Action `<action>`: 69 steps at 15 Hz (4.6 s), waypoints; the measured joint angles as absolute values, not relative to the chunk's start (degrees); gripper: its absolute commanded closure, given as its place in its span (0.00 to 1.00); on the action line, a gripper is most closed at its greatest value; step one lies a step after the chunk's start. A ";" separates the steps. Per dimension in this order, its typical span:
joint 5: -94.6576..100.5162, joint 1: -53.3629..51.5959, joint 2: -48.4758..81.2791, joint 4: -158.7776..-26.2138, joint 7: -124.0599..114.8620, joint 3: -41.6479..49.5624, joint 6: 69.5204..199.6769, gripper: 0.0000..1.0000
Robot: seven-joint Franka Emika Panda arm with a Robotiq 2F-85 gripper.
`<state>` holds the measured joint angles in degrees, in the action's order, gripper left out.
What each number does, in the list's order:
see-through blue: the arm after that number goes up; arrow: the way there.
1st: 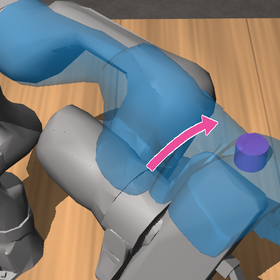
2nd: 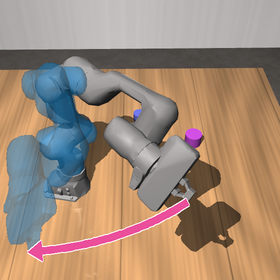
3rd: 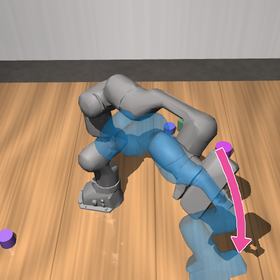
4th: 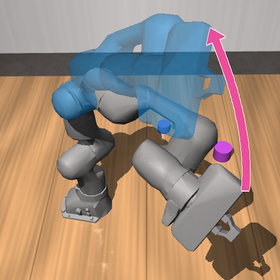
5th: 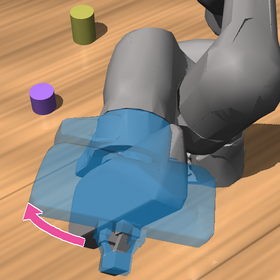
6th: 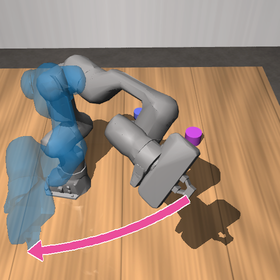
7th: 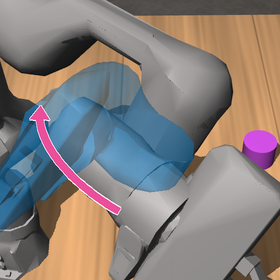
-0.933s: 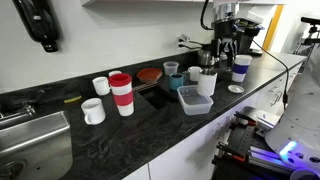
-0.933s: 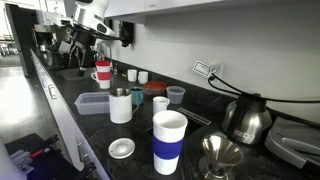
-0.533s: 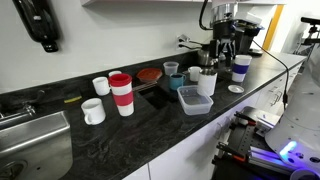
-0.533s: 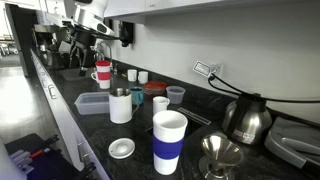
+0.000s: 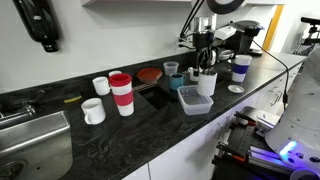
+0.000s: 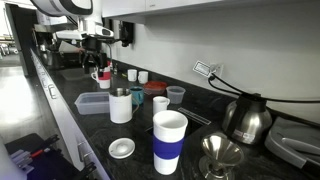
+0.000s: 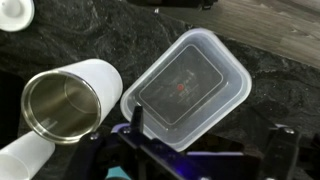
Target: Move the clear bowl to the left
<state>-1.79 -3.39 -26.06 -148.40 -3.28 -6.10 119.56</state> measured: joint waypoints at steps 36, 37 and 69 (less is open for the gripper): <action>12.20 -3.87 -5.47 -141.65 10.37 -5.29 134.29 0.00; 14.01 -3.85 -5.17 -141.82 9.92 -5.26 135.25 0.00; 16.81 -8.12 -3.47 -143.59 6.96 -7.78 140.74 0.99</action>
<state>16.81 -8.12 -3.47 -143.59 6.96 -7.78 140.74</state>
